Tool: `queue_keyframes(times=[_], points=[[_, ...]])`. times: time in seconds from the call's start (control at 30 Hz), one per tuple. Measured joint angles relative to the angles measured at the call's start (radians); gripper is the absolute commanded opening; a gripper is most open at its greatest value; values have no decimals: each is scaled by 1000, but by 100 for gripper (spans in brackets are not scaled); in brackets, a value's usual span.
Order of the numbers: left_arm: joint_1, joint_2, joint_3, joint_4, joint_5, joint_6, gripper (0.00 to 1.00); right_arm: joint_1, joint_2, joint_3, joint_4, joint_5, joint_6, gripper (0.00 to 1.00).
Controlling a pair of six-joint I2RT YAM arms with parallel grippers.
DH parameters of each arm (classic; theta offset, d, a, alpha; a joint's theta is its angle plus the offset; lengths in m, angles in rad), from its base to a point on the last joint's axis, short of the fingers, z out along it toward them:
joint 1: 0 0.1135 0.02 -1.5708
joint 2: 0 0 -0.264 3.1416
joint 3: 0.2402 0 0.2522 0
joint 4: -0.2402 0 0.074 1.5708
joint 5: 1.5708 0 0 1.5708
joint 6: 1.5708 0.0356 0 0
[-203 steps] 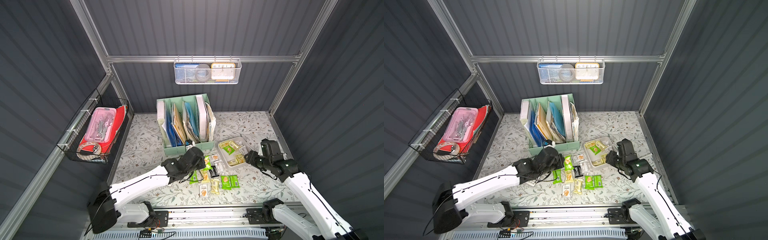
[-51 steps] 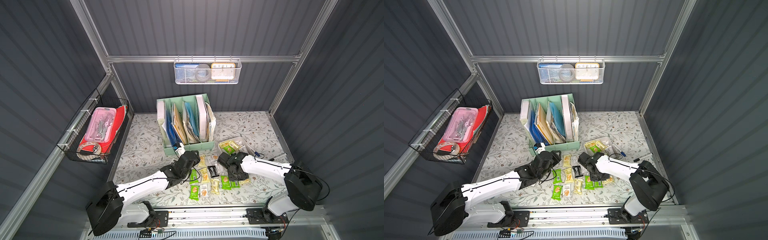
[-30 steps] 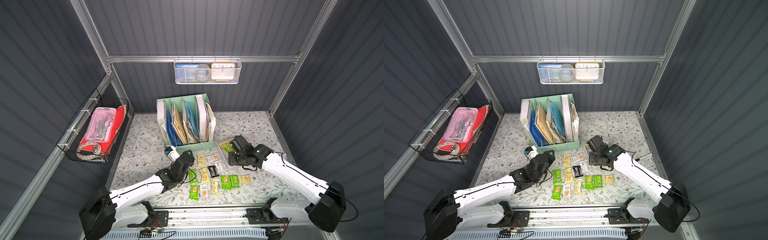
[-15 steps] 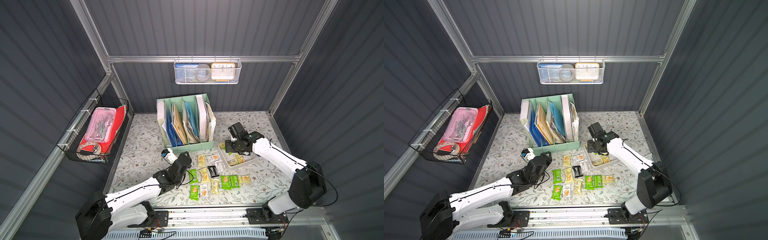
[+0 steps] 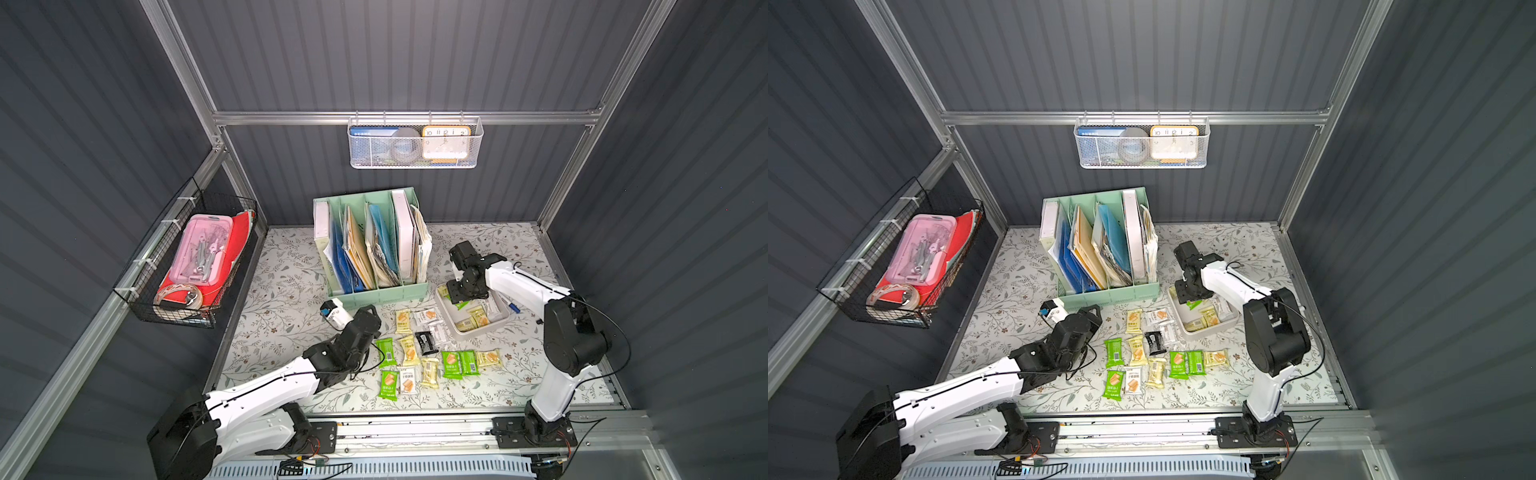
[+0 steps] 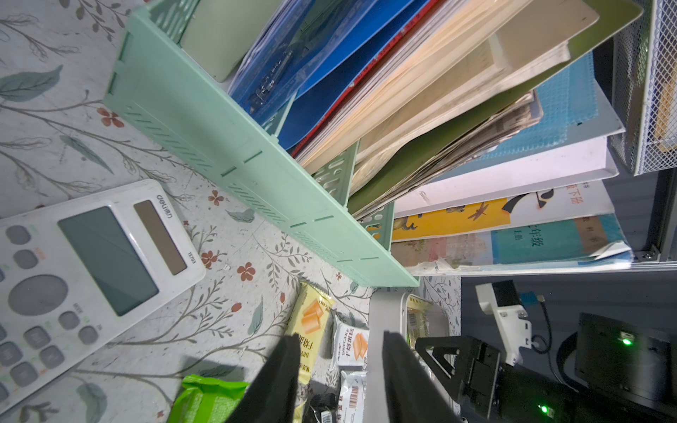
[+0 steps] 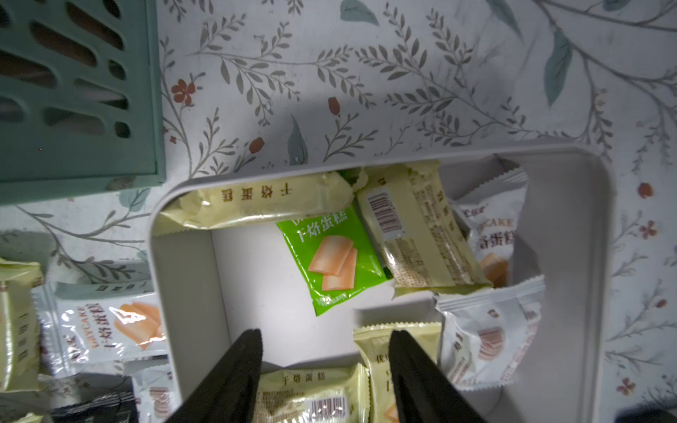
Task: Take the cookies out of the storage box
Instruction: Pick up the cookie from the storage box.
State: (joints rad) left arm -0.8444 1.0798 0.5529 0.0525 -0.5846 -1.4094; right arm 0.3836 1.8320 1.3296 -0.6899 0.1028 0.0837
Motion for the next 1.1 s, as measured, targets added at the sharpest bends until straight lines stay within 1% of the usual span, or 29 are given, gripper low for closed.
queue_keyframes(times=[0.2,0.5,0.97,1.1], points=[[0,0,0,-4,-3,0,43,-24,55,0,29,-22,-55,64],[0,8,0,2,-6,1,43,-30,70,-6,81,-31,-82,66],[0,32,0,4,-3,0,43,-31,132,-3,96,-29,-107,65],[0,36,0,4,-3,0,43,-31,138,2,93,-31,-110,63]])
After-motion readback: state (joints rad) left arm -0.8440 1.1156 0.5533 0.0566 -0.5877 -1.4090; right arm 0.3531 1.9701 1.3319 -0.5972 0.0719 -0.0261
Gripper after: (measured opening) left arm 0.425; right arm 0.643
